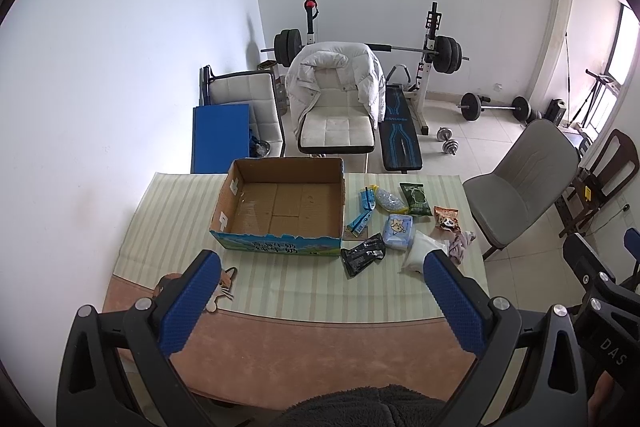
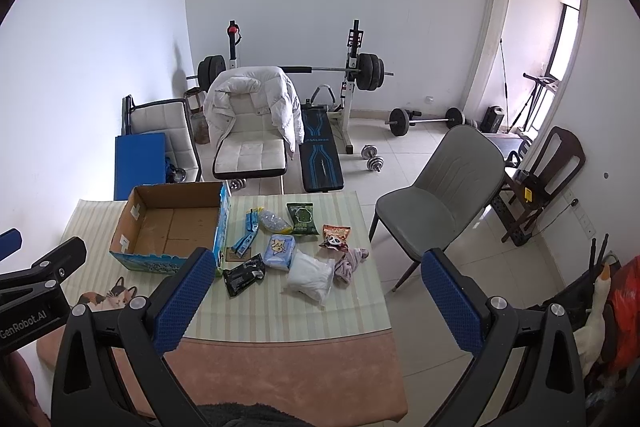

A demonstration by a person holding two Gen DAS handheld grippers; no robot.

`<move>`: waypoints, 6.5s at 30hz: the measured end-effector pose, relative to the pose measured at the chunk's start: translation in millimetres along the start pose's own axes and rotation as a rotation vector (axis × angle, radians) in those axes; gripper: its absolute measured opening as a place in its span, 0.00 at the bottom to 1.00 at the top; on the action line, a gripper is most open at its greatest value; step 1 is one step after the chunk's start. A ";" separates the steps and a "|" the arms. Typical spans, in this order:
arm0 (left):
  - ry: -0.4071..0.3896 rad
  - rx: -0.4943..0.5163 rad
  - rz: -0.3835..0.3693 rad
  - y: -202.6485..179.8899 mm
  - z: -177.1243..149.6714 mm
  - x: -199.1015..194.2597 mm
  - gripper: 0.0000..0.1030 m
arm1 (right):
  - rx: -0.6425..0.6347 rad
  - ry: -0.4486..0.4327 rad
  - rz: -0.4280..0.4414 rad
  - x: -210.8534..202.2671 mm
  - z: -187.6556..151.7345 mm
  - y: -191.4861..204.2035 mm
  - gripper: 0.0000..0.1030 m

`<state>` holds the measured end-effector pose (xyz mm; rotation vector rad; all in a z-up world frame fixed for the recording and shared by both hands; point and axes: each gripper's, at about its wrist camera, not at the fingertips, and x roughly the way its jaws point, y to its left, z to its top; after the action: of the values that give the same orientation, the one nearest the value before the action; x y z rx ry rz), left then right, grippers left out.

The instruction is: Organize soft objects

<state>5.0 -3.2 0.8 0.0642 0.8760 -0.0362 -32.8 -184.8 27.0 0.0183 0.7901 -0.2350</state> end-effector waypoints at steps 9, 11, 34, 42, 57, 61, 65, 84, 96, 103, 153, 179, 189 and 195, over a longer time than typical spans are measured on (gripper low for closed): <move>-0.001 0.002 0.001 -1.2 0.1 0.6 1.00 | -0.002 -0.001 -0.003 2.3 -1.3 -1.0 1.00; -0.002 0.001 0.000 -0.8 0.1 0.6 1.00 | 0.000 -0.002 -0.003 2.4 -1.3 -1.0 1.00; -0.005 -0.003 -0.011 0.1 5.1 -1.1 1.00 | -0.003 -0.006 -0.007 -0.7 -0.8 7.5 1.00; -0.005 -0.005 -0.014 1.1 6.0 -1.7 1.00 | -0.003 -0.007 -0.006 -2.9 0.7 7.3 1.00; -0.007 -0.007 -0.012 1.5 4.6 -4.1 1.00 | -0.004 -0.014 0.001 -6.6 9.2 11.6 1.00; -0.006 0.003 -0.012 0.7 6.1 -2.6 1.00 | 0.012 -0.017 0.005 -3.7 14.0 9.6 1.00; -0.009 0.033 -0.010 -3.3 16.6 18.2 1.00 | 0.048 -0.018 0.011 12.3 15.0 2.3 1.00; 0.276 0.381 -0.012 -73.3 52.5 297.6 1.00 | 0.122 0.488 0.155 317.2 -34.8 -33.4 1.00; 0.555 0.445 0.162 -100.9 -12.7 422.9 1.00 | -0.550 0.760 0.394 540.2 -88.2 28.3 1.00; 0.634 0.465 0.217 -117.2 -45.3 458.4 1.00 | -0.840 0.879 0.411 593.4 -159.4 58.5 0.99; 0.902 0.282 -0.107 -253.0 -13.3 608.6 0.87 | 0.198 0.993 0.320 566.6 -180.5 -121.7 0.78; 0.764 0.104 -0.150 -170.1 -37.7 480.0 0.41 | 0.198 0.954 0.361 525.7 -191.9 -113.7 0.67; 0.608 -0.023 -0.239 -115.4 3.6 395.1 0.41 | 0.232 0.870 0.474 457.5 -153.8 -108.2 0.67; 0.514 -0.090 -0.276 -53.6 51.7 363.7 0.41 | 0.206 0.774 0.591 410.5 -83.3 -68.4 0.67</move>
<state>274.2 -62.3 -247.9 -0.1385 1.3948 -0.2466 172.7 -325.8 -316.5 0.5572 1.4823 0.2780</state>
